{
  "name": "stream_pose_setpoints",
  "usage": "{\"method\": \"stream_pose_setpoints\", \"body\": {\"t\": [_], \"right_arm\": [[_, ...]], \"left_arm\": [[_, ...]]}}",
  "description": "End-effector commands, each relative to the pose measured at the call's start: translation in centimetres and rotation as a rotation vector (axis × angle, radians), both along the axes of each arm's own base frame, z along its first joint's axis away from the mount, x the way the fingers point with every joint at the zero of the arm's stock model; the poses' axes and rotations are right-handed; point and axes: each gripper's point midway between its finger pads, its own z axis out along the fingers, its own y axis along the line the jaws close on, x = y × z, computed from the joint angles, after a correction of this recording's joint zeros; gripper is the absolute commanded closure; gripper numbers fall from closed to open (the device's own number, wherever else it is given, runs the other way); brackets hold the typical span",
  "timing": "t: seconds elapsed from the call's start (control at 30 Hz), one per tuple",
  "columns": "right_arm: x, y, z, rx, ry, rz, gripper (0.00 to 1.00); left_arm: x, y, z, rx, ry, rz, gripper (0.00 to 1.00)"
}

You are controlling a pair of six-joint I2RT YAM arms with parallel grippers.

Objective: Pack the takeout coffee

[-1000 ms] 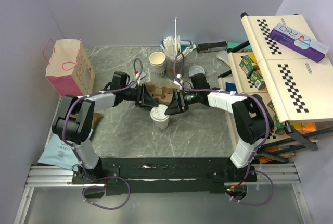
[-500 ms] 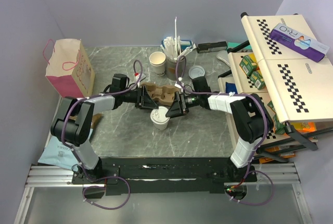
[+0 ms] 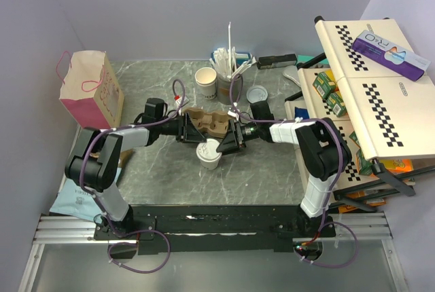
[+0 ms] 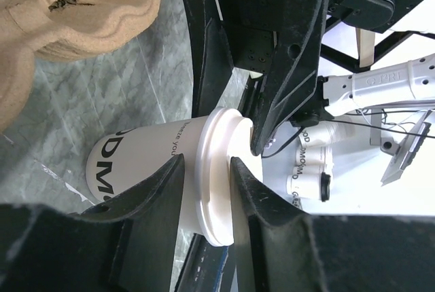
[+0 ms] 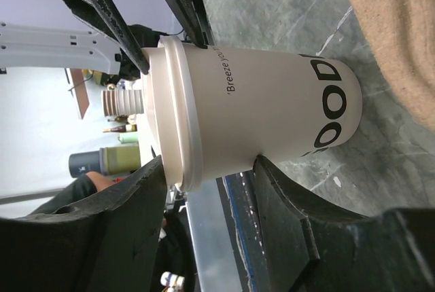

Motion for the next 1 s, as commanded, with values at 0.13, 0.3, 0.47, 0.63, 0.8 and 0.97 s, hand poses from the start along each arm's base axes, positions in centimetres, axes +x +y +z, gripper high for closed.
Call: {"method": "stream_pose_setpoints", "body": {"t": [0.13, 0.3, 0.47, 0.63, 0.8, 0.97], "right_arm": [[1.1, -0.2, -5.0, -0.161, 0.008, -0.077, 0.44], [1.1, 0.0, -5.3, -0.190, 0.017, -0.075, 0.45], [1.2, 0.5, -3.0, -0.108, -0.073, -0.033, 0.42], [1.5, 0.6, 0.0, -0.052, -0.193, -0.012, 0.33], [1.7, 0.2, 2.7, -0.051, -0.287, 0.009, 0.24], [1.3, -0.5, 3.2, -0.074, -0.310, 0.030, 0.15]], "left_arm": [[-1.4, 1.3, -6.4, 0.155, 0.123, 0.085, 0.66], [-1.5, 1.4, -7.1, 0.170, 0.135, 0.089, 0.67], [-1.0, 0.6, -5.3, 0.111, 0.085, 0.046, 0.61], [0.2, -0.3, -0.7, 0.016, -0.033, -0.005, 0.49], [0.9, -0.4, 1.8, 0.022, -0.119, -0.012, 0.42], [1.1, 0.2, 2.9, 0.076, -0.179, -0.017, 0.38]]}}
